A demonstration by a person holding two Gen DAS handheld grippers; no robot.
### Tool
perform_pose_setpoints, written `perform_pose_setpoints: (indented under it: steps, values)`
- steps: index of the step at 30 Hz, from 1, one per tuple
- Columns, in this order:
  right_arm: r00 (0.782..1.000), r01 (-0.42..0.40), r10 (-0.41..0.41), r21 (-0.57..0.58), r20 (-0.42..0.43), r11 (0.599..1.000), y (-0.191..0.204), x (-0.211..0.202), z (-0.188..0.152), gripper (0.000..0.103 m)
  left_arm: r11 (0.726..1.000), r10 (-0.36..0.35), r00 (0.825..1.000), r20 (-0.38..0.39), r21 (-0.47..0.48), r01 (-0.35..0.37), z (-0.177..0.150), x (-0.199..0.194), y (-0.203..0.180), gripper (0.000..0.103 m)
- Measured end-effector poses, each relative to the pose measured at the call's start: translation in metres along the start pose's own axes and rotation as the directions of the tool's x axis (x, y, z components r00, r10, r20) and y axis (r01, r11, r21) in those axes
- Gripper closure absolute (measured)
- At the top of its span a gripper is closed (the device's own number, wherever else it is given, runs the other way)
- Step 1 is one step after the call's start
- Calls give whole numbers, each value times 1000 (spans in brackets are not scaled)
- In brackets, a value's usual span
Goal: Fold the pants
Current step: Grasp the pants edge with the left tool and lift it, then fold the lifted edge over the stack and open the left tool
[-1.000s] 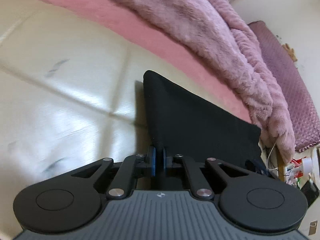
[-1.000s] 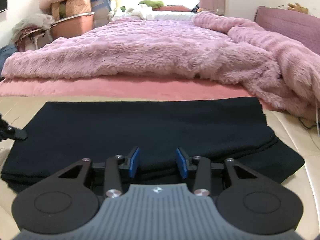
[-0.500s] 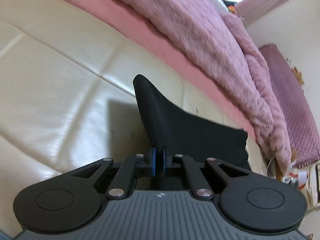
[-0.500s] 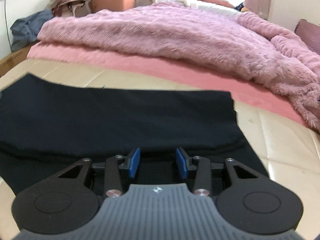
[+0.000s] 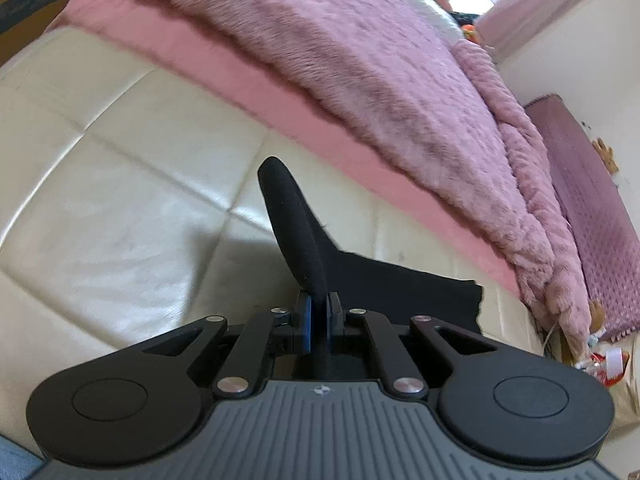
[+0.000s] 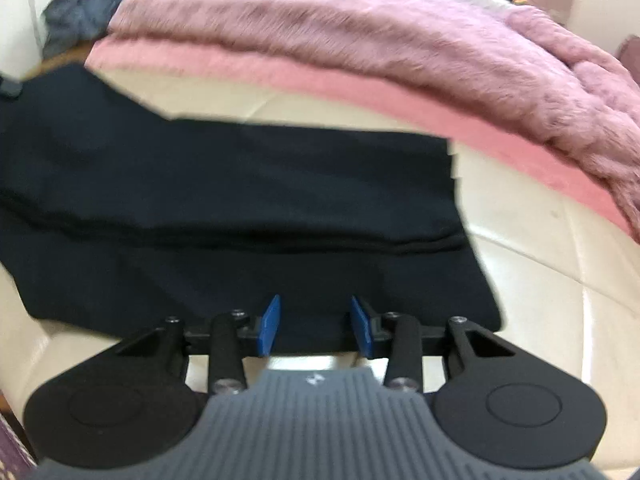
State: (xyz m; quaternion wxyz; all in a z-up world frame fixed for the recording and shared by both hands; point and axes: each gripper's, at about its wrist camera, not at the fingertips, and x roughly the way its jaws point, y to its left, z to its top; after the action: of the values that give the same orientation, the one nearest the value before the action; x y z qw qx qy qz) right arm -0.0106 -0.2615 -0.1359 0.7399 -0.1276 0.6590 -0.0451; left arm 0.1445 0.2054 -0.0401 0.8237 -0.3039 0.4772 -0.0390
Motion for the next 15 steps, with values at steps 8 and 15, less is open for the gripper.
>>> perform_pose_setpoints:
  steps: [8, 15]
  values:
    - [997, 67, -71, 170, 16, 983, -68, -21, 1, 63, 995, -81, 997, 8, 65, 80, 10, 2, -75, 97]
    - [996, 74, -83, 252, 25, 965, -103, -18, -6, 64, 986, -140, 990, -23, 93, 142, 16, 29, -146, 97]
